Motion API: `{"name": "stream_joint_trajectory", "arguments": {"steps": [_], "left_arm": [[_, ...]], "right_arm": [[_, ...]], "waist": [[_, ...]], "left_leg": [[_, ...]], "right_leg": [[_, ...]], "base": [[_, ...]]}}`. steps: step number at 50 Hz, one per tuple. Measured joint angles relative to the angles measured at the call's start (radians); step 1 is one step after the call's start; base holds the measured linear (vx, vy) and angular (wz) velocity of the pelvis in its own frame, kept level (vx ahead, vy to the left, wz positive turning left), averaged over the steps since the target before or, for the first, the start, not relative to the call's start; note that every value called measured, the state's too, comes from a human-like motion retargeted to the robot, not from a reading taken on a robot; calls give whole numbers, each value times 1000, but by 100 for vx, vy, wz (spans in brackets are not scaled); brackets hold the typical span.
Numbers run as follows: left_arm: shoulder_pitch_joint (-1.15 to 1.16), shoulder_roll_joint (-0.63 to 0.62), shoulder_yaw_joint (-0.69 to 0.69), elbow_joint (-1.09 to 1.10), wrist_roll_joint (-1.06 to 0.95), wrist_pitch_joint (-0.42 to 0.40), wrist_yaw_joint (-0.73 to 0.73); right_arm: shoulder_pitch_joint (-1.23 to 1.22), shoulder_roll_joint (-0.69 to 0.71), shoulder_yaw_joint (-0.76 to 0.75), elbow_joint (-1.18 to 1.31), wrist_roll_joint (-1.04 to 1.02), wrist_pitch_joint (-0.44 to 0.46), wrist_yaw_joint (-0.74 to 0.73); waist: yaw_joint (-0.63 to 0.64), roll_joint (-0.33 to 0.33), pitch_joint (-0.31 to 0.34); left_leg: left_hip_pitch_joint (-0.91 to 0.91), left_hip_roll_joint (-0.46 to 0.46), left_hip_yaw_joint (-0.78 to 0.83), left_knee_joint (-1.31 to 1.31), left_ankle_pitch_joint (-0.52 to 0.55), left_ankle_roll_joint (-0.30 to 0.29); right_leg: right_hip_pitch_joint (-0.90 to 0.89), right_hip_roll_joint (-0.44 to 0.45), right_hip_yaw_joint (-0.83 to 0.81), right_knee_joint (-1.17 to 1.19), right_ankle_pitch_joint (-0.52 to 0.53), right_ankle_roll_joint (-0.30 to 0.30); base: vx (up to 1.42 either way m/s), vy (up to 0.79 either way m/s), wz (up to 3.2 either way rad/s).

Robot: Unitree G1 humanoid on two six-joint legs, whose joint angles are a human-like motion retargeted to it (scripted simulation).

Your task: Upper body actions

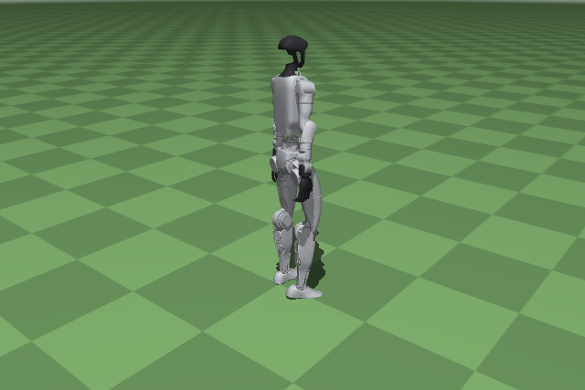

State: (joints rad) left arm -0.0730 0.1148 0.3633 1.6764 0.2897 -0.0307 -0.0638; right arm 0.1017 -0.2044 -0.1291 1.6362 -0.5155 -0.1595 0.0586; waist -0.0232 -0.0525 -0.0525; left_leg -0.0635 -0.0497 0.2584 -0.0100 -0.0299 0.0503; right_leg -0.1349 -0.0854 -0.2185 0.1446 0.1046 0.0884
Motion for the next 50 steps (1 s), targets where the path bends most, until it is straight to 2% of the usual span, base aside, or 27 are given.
{"name": "stream_joint_trajectory", "arguments": {"steps": [10, 17, 20, 25, 27, 29, 32, 35, 40, 44, 50], "left_arm": [[-14, -25, -23, -73, -22, -5, -48], [44, -35, 14, -90, -61, -24, -17], [95, -38, 36, -62, -107, -26, -6], [160, -27, 83, -1, -159, -2, -57], [186, -15, 72, 12, -170, -3, -61], [211, -5, 60, 20, -162, 1, -63], [245, -9, 74, 24, -127, 16, -60], [279, -25, 98, 24, -129, 19, -59], [295, -37, 109, 24, -112, 18, -60], [282, -31, 95, 1, -82, 3, -66], [267, -25, 110, -33, -100, -11, -57]], "right_arm": [[-48, -13, 8, 24, 38, 6, -18], [-141, 21, 124, 64, 95, 34, -51], [-212, 53, 146, 64, 102, 52, -41], [-378, 133, 140, 37, 141, 39, 10], [-427, 159, 132, -8, 143, 17, 30], [-466, 175, 127, -53, 135, 10, 61], [-512, 197, 116, -99, 101, 4, 67], [-551, 215, 123, -102, 71, -3, 67], [-569, 223, 128, -84, 56, 8, 84], [-545, 224, 129, -79, 74, -2, 83], [-485, 224, 154, -45, 97, -3, 96]], "waist": [[3, 33, -4], [22, 43, 2], [23, 46, 8], [28, 29, 48], [63, 5, 73], [105, -11, 91], [157, -18, 118], [177, -28, 125], [210, -37, 132], [201, -27, 119], [144, -1, 48]], "left_leg": [[12, 32, 15, 18, -21, -25], [1, 69, 10, 125, -79, -68], [-39, 91, 9, 244, -81, -92], [-222, 141, -54, 613, 193, -133], [-314, 157, -42, 768, 266, -79], [-395, 189, -17, 920, 243, -44], [-492, 229, 4, 1095, 184, -30], [-577, 196, -24, 1192, 168, -63], [-592, 153, -42, 1177, 201, -129], [-521, 152, -49, 1057, 207, -117], [-337, 107, -81, 761, 249, -141]], "right_leg": [[23, 25, -17, -46, 0, -36], [60, 38, -24, -71, -21, -67], [72, 35, -13, -74, -36, -74], [78, 3, -13, -64, -51, -81], [81, -16, -7, -57, -53, -87], [86, -27, -3, -52, -54, -97], [99, -29, 7, -52, -52, -110], [103, -42, 21, -55, -49, -113], [116, -59, 39, -57, -53, -117], [128, -55, 20, -62, -61, -118], [127, -34, -6, -77, -70, -112]], "base": [[-16, -1, -8], [-21, 2, 9], [-23, 6, 15], [-38, 3, 24], [-30, 0, -13], [-21, 3, -23], [-17, 7, -31], [-14, 6, -27], [-7, 7, -16], [1, 5, 23], [10, 5, 23]]}}
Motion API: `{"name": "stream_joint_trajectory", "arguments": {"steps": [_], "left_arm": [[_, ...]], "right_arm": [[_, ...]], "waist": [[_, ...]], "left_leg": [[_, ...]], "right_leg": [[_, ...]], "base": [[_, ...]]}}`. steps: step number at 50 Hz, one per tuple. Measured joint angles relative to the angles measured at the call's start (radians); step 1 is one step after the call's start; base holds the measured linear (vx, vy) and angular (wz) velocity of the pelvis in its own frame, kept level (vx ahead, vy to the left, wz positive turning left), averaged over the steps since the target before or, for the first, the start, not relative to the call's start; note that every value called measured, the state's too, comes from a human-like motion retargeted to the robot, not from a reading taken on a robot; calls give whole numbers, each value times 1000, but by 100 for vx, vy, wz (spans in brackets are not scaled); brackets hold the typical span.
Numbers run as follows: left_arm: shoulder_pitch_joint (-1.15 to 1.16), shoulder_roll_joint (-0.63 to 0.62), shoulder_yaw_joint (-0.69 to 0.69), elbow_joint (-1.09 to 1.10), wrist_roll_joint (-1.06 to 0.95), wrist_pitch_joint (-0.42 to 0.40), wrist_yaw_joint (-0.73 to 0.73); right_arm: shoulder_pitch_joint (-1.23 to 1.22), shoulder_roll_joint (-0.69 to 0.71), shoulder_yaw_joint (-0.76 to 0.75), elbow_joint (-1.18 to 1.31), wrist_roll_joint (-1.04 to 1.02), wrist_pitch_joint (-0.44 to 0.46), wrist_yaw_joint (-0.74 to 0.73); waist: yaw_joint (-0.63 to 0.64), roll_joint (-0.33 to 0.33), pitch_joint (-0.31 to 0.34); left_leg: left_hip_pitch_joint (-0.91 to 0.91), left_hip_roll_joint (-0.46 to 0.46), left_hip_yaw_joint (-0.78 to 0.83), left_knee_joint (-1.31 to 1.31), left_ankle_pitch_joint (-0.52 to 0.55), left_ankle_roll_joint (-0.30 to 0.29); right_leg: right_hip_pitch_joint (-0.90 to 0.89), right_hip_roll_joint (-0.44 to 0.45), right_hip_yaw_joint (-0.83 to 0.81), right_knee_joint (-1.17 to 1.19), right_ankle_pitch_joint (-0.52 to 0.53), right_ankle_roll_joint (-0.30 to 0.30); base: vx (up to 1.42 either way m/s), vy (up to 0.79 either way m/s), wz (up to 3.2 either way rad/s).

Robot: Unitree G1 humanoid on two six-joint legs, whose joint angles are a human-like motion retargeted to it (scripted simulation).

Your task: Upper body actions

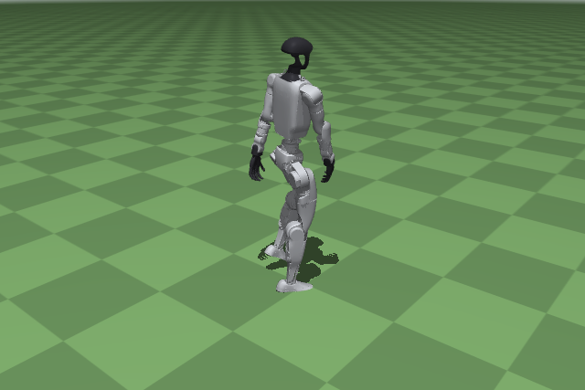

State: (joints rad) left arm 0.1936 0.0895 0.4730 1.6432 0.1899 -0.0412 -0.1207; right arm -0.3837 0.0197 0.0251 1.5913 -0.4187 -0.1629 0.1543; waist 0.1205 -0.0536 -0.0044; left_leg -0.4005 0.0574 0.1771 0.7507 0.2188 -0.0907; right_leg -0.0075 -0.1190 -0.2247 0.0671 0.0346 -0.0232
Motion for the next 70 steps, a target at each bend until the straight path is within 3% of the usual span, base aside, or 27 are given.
{"name": "stream_joint_trajectory", "arguments": {"steps": [3, 5, 11, 20, 30, 35, 37, 42, 45, 51, 60, 65, 70], "left_arm": [[-13, 8, 5, -15, -18, -5, 3], [-23, 17, 4, -27, -26, -9, 4], [-62, 45, -4, -46, -20, -12, 6], [-152, 85, -43, 11, -14, -3, 25], [-285, 89, -248, 57, -76, 64, 16], [-400, 38, -289, 57, -117, 58, 38], [-466, 22, -267, 57, -133, 34, 43], [-597, -12, -207, 11, -163, -23, 53], [-638, -30, -211, -35, -196, -48, 38], [-669, -44, -219, -77, -197, -72, 43], [-590, -51, -238, -65, -174, -73, 48], [-536, -61, -229, -52, -160, -58, 32], [-465, -55, -232, -33, -123, -49, 33]], "right_arm": [[33, -3, 5, 8, 2, 1, -2], [53, -5, 9, 8, 4, 1, -6], [97, -21, -1, 12, -3, 4, -14], [191, -88, -18, -12, -82, 2, 22], [375, -125, -172, -11, -59, 18, -101], [424, -157, -231, 17, -41, 17, -77], [443, -182, -232, 34, -56, 16, -79], [501, -239, -256, 95, -105, 52, -98], [557, -252, -312, 109, -106, 78, -110], [625, -246, -380, 109, 20, 79, -118], [575, -215, -346, 67, 8, 35, -95], [526, -192, -301, 7, -16, 15, -108], [480, -175, -245, -36, -43, 14, -100]], "waist": [[-25, 15, -35], [-40, 30, -52], [-98, 66, -72], [-130, 47, -109], [-120, 16, -41], [-130, 44, 35], [-139, 51, 55], [-197, 66, 82], [-216, 74, 71], [-223, 69, 62], [-183, 32, 27], [-182, 10, 11], [-124, 7, -19]], "left_leg": [[109, -13, 0, -182, 18, -16], [185, -21, -12, -319, -27, -49], [335, -51, -23, -598, -222, 1], [350, -108, -61, -721, -231, 72], [400, -118, -40, -725, -249, 128], [429, -69, 19, -737, -243, 148], [431, -56, 48, -745, -239, 153], [420, -32, 58, -747, -231, 171], [401, -18, 48, -743, -229, 174], [398, -16, 56, -747, -235, 176], [417, -72, 107, -760, -260, 165], [421, -120, 95, -760, -276, 160], [419, -126, 131, -757, -300, 141]], "right_leg": [[-7, 18, -11, -3, -6, 4], [-9, 40, -19, -3, -11, 6], [5, 84, -47, 2, -30, 19], [0, 61, -83, -1, -27, 54], [-27, 19, -90, 181, 9, 111], [-163, -10, -55, 496, 271, 173], [-264, -13, -4, 641, 337, 172], [-445, -49, -47, 906, 275, 84], [-514, -23, -25, 957, 268, 99], [-479, -5, -22, 840, 319, 132], [-218, 46, 82, 361, 395, 182], [-82, 12, -8, 129, 169, 136], [-51, 28, -23, -1, 123, 81]], "base": [[15, 0, 19], [17, -4, 20], [20, -5, 32], [27, -5, 27], [31, -5, -14], [11, 1, -65], [0, 5, -68], [2, 2, -10], [7, -4, 9], [0, 0, -7], [-2, -1, -22], [-12, -4, 13], [-17, -6, -31]]}}
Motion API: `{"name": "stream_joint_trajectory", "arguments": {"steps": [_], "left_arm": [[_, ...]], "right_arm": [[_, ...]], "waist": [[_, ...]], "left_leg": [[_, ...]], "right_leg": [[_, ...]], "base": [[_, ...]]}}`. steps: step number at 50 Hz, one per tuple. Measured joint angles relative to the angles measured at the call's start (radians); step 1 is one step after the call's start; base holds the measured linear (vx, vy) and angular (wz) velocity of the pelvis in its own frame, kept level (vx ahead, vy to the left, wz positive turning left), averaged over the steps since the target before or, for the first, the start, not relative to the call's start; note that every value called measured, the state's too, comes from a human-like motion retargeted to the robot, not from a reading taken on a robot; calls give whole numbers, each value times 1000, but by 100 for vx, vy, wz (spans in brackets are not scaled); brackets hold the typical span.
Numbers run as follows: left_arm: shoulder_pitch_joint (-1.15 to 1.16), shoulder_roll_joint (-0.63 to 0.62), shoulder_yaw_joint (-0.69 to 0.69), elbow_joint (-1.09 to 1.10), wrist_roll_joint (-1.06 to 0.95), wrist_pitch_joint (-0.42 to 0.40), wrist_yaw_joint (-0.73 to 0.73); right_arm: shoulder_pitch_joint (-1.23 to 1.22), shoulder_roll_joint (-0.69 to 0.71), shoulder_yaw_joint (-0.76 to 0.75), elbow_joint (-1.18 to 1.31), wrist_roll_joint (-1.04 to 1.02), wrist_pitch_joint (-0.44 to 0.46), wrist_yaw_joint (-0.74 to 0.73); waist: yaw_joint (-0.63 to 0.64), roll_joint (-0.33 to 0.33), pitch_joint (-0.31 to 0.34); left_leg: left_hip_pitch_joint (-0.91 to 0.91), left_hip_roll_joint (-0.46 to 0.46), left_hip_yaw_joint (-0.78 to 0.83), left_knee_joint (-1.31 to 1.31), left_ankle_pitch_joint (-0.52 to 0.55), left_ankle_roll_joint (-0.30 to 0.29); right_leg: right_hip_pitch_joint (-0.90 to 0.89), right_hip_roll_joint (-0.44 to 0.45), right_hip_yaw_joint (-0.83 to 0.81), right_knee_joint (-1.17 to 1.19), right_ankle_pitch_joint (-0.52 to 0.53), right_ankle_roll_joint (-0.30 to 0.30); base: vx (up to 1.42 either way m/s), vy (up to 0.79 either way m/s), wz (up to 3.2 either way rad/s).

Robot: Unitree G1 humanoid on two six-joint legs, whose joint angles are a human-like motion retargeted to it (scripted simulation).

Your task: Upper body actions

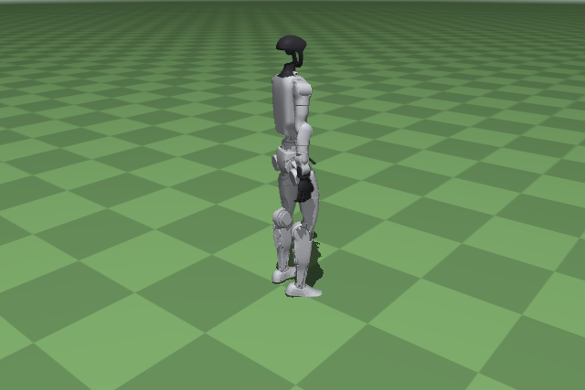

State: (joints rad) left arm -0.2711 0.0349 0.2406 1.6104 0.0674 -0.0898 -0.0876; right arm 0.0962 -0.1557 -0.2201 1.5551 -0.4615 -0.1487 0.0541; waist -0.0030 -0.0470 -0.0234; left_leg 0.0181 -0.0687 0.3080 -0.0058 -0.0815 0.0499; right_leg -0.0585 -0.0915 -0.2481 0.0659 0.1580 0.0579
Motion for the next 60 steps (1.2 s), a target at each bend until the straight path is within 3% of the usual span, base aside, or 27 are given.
{"name": "stream_joint_trajectory", "arguments": {"steps": [7, 12, 15, 17, 20, 25, 30, 37, 45, 48, 50, 55, 60], "left_arm": [[152, 37, 39, 28, 34, 27, 28], [277, 39, 112, 61, -19, 32, 42], [346, 45, 130, 86, -41, 41, 0], [381, 54, 134, 90, -31, 53, -19], [437, 62, 138, 90, -4, 58, -21], [512, 55, 176, 90, 57, 96, -56], [563, 59, 202, 90, 95, 102, -104], [550, 96, 236, 90, 66, 103, -86], [493, 109, 279, 59, 24, 86, -87], [466, 113, 277, 40, 17, 74, -90], [452, 115, 267, 34, 15, 69, -83], [382, 126, 223, 45, 14, 67, -60], [275, 145, 133, 90, 30, 82, -7]], "right_arm": [[-112, 20, 124, 31, -28, -4, -31], [-196, 44, 197, 74, 16, 2, -13], [-237, 60, 228, 69, 58, 4, 25], [-275, 78, 224, 51, 78, 2, 33], [-320, 103, 220, 11, 115, -18, 45], [-411, 141, 187, -37, 138, -27, 78], [-503, 172, 196, -44, 123, -44, 94], [-522, 175, 203, -26, 84, -31, 81], [-413, 175, 236, -12, 43, -3, 74], [-383, 171, 237, 0, 42, 6, 85], [-361, 167, 240, 7, 32, 6, 82], [-309, 139, 248, 8, -4, -11, 60], [-225, 93, 212, -3, -16, -32, 37]], "waist": [[-15, 26, -13], [-26, 30, 6], [-13, 16, 18], [-11, 5, 33], [32, -26, 59], [111, -41, 85], [150, -58, 97], [135, -41, 72], [83, -6, -9], [60, 21, -26], [36, 29, -42], [-21, 34, -76], [-25, 14, -62]], "left_leg": [[-17, 49, -3, 56, -37, -41], [-75, 95, -28, 234, -54, -89], [-151, 122, -62, 417, 92, -141], [-253, 137, -106, 585, 210, -145], [-398, 163, -79, 812, 317, -70], [-568, 229, -22, 1105, 190, -35], [-649, 171, -60, 1191, 164, -103], [-524, 213, -40, 1019, 149, -68], [-191, 83, -99, 423, 211, -183], [-70, 66, -90, 217, 59, -166], [-30, 47, -84, 126, 6, -119], [-24, 24, -123, 20, 19, -76], [-24, 6, -142, 31, 8, -44]], "right_leg": [[-3, 29, 3, -9, -24, -27], [25, 28, -9, -9, -58, -38], [40, 12, -17, -20, -65, -48], [44, -3, -45, -26, -71, -52], [47, -33, -42, -24, -76, -58], [52, -38, -36, -27, -78, -87], [52, -58, -8, -30, -78, -96], [64, -45, -40, -31, -96, -93], [58, -4, -72, -25, -115, -68], [65, 35, -73, -18, -128, -59], [70, 45, -75, -17, -133, -49], [50, 35, -102, -3, -137, -20], [57, 9, -129, 29, -139, 6]], "base": [[-22, -9, 5], [-24, -4, 32], [-28, -5, 43], [-34, -4, 67], [-27, -6, 20], [-17, 2, -11], [-9, 1, -20], [3, -2, 25], [17, -2, 16], [30, -3, 12], [28, -5, 28], [22, -1, 37], [26, -7, 18]]}}
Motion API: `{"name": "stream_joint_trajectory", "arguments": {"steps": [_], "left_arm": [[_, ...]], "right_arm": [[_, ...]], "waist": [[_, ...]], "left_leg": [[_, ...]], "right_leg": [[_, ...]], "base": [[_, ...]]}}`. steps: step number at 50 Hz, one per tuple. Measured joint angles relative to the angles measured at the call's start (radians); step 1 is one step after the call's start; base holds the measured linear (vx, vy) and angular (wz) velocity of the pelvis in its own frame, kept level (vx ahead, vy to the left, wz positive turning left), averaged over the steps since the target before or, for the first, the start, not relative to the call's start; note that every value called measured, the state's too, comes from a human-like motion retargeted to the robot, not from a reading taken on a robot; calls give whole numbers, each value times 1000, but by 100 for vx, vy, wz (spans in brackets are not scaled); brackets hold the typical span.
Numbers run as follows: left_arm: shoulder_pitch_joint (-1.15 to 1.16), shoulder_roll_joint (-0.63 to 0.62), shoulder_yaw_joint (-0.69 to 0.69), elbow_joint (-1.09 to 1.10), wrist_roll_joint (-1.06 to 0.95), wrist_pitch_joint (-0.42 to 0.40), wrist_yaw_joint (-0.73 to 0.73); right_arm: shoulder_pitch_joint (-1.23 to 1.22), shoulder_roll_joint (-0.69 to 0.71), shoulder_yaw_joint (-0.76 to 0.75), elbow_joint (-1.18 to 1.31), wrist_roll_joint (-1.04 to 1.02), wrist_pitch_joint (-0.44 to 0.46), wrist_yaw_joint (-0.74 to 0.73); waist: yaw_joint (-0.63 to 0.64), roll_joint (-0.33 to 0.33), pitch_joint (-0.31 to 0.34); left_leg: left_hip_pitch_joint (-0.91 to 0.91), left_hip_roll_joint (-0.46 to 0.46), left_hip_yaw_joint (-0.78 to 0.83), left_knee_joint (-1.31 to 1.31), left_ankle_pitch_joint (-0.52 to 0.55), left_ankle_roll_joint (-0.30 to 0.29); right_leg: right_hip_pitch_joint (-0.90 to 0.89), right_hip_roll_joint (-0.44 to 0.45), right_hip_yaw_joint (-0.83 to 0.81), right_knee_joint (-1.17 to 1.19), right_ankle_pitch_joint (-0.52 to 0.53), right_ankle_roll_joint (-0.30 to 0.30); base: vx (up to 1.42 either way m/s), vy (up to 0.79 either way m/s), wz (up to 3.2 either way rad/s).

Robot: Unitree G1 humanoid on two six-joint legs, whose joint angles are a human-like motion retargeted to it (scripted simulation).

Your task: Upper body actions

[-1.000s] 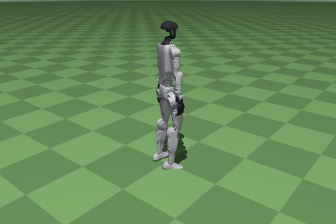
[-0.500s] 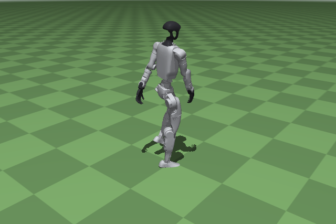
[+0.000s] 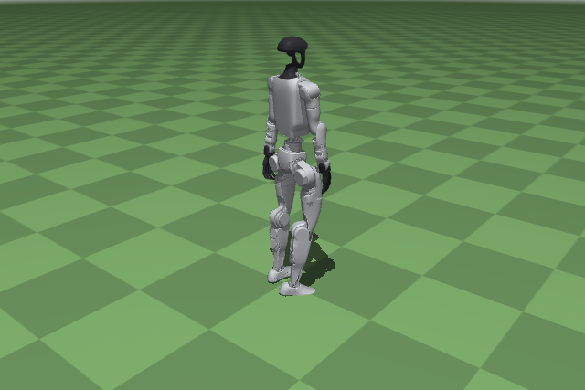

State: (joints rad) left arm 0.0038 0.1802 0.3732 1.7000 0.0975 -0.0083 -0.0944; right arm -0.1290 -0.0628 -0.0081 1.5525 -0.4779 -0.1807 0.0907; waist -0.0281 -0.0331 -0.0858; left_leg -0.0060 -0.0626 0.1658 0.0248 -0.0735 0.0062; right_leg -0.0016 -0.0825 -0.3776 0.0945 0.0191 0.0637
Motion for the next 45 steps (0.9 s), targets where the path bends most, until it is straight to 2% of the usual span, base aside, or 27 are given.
{"name": "stream_joint_trajectory", "arguments": {"steps": [4, 6, 8, 11, 13, 18, 22, 28, 36, 37, 39, 42, 45], "left_arm": [[-84, -19, -70, 0, -5, 19, 26], [-124, -40, -91, 0, -11, 19, 23], [-178, -66, -111, -10, -21, 21, 27], [-267, -105, -147, -81, 1, 1, 42], [-328, -126, -176, -146, 13, -26, 51], [-463, -161, -175, -269, -1, -88, 63], [-526, -188, -156, -286, -55, -113, 79], [-516, -175, -166, -282, -52, -118, 68], [-358, -193, -191, -237, -47, -70, 62], [-334, -199, -195, -235, -47, -64, 59], [-291, -208, -198, -233, -45, -61, 54], [-238, -213, -190, -234, -33, -56, 44], [-196, -213, -167, -239, -15, -52, 38]], "right_arm": [[67, -31, -66, 4, -1, -5, -21], [109, -44, -94, 12, 5, -14, -32], [147, -62, -124, 24, 6, -20, -36], [189, -97, -162, 52, 14, -18, -35], [215, -125, -181, 76, 14, -14, -45], [277, -190, -221, 145, -8, 28, -81], [350, -216, -270, 148, 2, 74, -80], [375, -220, -302, 148, 42, 77, -96], [304, -167, -264, 114, 14, 40, -75], [293, -159, -255, 103, 8, 37, -80], [265, -144, -236, 81, -2, 31, -74], [222, -125, -205, 51, -12, 22, -46], [187, -108, -180, 24, -23, 13, -36]], "waist": [[20, -14, 33], [20, -8, 37], [26, -1, 50], [51, 7, 85], [41, 18, 106], [-21, 37, 138], [-60, 57, 136], [-64, 51, 134], [-31, 22, 98], [-33, 18, 94], [-34, 9, 91], [-20, -11, 87], [13, -20, 81]], "left_leg": [[20, -4, 17, 4, -11, 24], [26, 4, 31, 1, -13, 35], [33, 16, 52, -3, -12, 45], [41, 36, 103, -7, -13, 59], [39, 49, 115, -10, -11, 68], [34, 61, 117, -20, -3, 88], [19, 84, 97, -14, 0, 91], [29, 85, 122, -8, -15, 91], [45, 44, 160, -4, -38, 78], [45, 37, 158, -2, -41, 77], [46, 20, 157, 3, -48, 75], [51, -5, 169, 5, -57, 69], [55, -7, 194, 2, -65, 56]], "right_leg": [[-15, -20, 3, 89, -5, 21], [-42, -28, 10, 163, 26, 30], [-82, -44, 21, 265, 107, 46], [-184, -78, 60, 461, 298, 66], [-285, -73, 108, 600, 397, 52], [-475, -126, 61, 901, 300, -38], [-552, -78, 95, 974, 262, 0], [-490, -47, 123, 858, 296, 33], [-217, 18, 187, 380, 349, 110], [-182, 15, 183, 315, 341, 113], [-120, 10, 172, 204, 260, 106], [-57, 3, 147, 78, 157, 64], [-35, -1, 110, 0, 127, 32]], "base": [[28, -4, -23], [27, -5, -42], [30, 0, -60], [6, -3, -86], [4, 3, -46], [1, 2, -1], [8, -2, 18], [5, -2, -20], [2, -1, -20], [-6, -3, 18], [-9, -4, 5], [-13, -6, -15], [-19, -10, -40]]}}
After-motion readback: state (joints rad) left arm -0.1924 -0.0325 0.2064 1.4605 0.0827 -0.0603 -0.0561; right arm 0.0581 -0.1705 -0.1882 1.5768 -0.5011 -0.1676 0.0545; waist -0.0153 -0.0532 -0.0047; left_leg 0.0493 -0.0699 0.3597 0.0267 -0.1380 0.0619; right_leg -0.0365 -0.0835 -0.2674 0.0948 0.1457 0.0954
